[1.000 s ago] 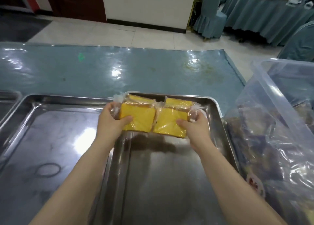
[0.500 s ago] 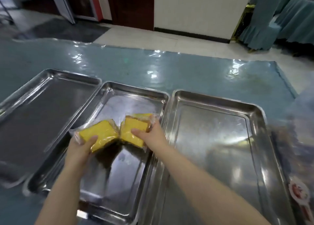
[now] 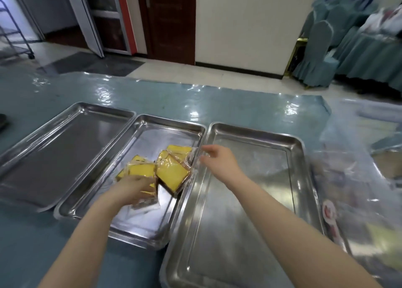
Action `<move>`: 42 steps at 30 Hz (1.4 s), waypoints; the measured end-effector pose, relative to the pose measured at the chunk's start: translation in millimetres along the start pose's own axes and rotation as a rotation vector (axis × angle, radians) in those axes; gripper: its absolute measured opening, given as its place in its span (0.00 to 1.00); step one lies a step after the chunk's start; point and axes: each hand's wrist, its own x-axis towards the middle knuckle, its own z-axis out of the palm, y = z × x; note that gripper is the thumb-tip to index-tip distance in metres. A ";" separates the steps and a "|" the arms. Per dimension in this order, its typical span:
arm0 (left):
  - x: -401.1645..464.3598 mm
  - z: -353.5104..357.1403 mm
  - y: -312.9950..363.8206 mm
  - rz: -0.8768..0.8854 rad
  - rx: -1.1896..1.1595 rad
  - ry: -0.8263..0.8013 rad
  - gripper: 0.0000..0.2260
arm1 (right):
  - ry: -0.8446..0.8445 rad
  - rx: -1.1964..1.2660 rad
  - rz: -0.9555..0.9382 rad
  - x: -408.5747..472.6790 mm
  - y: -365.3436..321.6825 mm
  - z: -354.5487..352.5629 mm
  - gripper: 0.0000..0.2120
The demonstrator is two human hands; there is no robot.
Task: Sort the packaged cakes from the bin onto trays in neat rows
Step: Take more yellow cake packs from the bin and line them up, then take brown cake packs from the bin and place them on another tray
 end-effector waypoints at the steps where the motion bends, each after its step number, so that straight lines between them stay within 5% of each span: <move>1: -6.7 9.0 11.0 0.094 0.015 0.021 0.12 | 0.010 0.010 -0.025 -9.2 -4.7 -12.7 0.17; 6: -48.7 70.6 78.7 0.442 0.035 0.008 0.09 | 0.058 -0.046 -0.140 -52.9 -23.8 -96.8 0.09; 13: -98.8 188.8 164.4 0.627 -0.131 -0.107 0.10 | 0.152 -0.070 -0.181 -124.6 0.7 -242.5 0.07; 19: -124.9 293.8 202.3 0.737 -0.144 -0.190 0.11 | 0.212 -0.243 0.020 -186.8 87.0 -365.5 0.12; 22: -126.1 334.0 213.1 0.797 -0.074 -0.157 0.13 | 0.103 -0.344 0.180 -199.6 125.9 -408.1 0.14; 27: -126.9 384.9 231.6 0.908 0.310 -0.011 0.20 | -0.166 -0.669 0.357 -175.2 169.3 -451.7 0.28; 31: -121.9 391.2 233.1 0.908 0.623 -0.013 0.30 | -0.109 -0.862 0.289 -119.9 190.2 -452.7 0.40; 37: -121.7 394.5 231.8 0.934 0.712 0.069 0.31 | -0.170 -0.723 0.243 -55.1 222.9 -421.8 0.62; 42: -124.5 395.1 232.2 0.917 0.719 0.095 0.30 | -0.058 -0.638 0.281 -41.9 240.6 -398.9 0.68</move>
